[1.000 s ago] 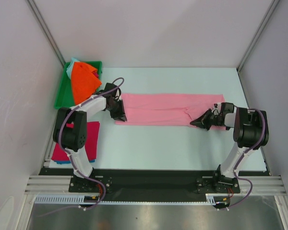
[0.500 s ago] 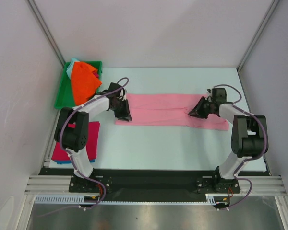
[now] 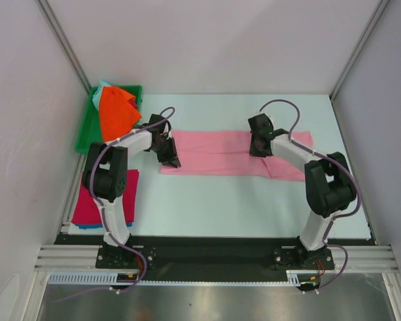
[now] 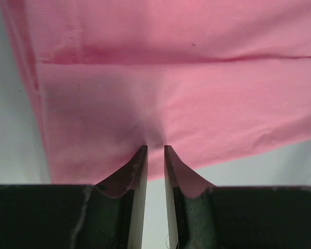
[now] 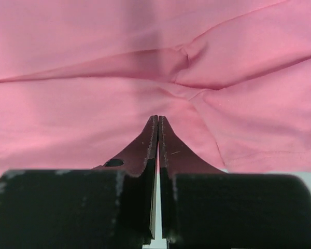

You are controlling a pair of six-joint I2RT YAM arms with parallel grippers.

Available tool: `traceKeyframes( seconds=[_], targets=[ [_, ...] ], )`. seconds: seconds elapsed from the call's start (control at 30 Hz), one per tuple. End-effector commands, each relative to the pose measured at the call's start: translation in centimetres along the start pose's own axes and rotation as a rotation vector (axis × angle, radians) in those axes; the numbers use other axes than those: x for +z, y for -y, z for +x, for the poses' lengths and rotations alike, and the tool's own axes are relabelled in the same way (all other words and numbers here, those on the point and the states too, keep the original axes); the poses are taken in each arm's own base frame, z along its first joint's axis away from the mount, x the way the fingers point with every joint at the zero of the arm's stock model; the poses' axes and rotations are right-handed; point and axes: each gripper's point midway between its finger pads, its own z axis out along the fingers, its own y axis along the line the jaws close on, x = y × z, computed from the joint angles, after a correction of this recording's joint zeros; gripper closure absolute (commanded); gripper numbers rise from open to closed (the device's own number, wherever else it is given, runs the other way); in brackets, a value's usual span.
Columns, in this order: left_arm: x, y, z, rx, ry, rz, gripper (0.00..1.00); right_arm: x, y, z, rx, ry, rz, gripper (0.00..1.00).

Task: Fold and stack the t-shirts
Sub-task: Fold the tshirt

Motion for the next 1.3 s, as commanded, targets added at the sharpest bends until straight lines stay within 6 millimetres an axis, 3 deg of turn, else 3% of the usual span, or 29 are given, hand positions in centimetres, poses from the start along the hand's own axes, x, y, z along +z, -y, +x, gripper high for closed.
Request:
traceKeyframes(
  seconds=[0.0, 0.17, 0.43, 0.73, 1.27],
  targets=[
    [-0.1, -0.2, -1.2, -0.09, -0.002, 0.039, 0.76, 0.5, 1.6, 0.3, -0.13, 0.01, 0.212, 1.0],
    [0.1, -1.5, -1.5, -0.145, -0.008, 0.047, 0.76, 0.8, 0.9, 0.9, -0.209, 0.012, 0.266, 1.0],
    [0.4, -2.0, -1.3, -0.149, -0.018, 0.043, 0.77, 1.2, 2.0, 0.3, -0.336, 0.029, 0.422, 1.0],
    [0.3, -2.6, -1.3, -0.16, -0.017, 0.043, 0.77, 2.3, 3.2, 1.4, -0.345, -0.008, 0.458, 1.0],
    [0.1, -2.7, -1.3, -0.162, -0.011, 0.044, 0.77, 4.1, 3.5, -0.4, -0.37, 0.007, 0.493, 1.0]
  ],
)
